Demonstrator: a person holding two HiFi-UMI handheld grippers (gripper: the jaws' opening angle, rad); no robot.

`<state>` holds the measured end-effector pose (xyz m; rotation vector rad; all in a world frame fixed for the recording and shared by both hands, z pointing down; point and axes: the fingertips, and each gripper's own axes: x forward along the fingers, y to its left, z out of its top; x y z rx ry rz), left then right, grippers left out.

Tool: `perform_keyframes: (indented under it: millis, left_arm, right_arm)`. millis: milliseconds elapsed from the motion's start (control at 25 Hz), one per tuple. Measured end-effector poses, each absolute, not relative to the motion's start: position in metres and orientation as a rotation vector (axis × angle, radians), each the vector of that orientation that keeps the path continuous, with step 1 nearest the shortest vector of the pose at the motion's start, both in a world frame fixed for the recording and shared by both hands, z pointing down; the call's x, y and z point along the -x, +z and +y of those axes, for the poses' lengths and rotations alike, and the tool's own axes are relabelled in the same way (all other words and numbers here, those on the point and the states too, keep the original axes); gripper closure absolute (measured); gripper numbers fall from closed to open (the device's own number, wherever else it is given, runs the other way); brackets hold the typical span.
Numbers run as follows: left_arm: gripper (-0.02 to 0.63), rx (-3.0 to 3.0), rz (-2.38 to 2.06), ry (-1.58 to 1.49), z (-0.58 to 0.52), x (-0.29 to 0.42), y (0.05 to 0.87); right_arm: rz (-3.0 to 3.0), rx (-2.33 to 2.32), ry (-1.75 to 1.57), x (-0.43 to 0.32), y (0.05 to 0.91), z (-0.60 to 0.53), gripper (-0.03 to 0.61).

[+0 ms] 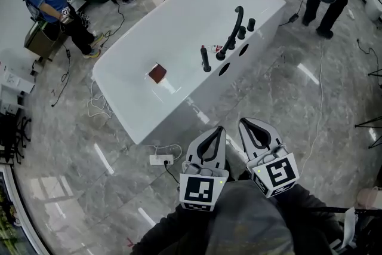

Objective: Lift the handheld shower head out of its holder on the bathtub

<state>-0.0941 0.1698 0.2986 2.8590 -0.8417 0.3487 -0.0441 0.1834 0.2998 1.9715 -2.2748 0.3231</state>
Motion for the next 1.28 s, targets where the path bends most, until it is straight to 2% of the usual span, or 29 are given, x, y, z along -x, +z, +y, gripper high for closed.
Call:
perform_keyframes:
  millis: [1280]
  left_arm:
    - [0.611,-2.775,-0.961,0.558,0.079,-0.024,0.328]
  right_arm:
    - [-2.407,-1.889,0.501,-0.078,0.334,0.081,0.574]
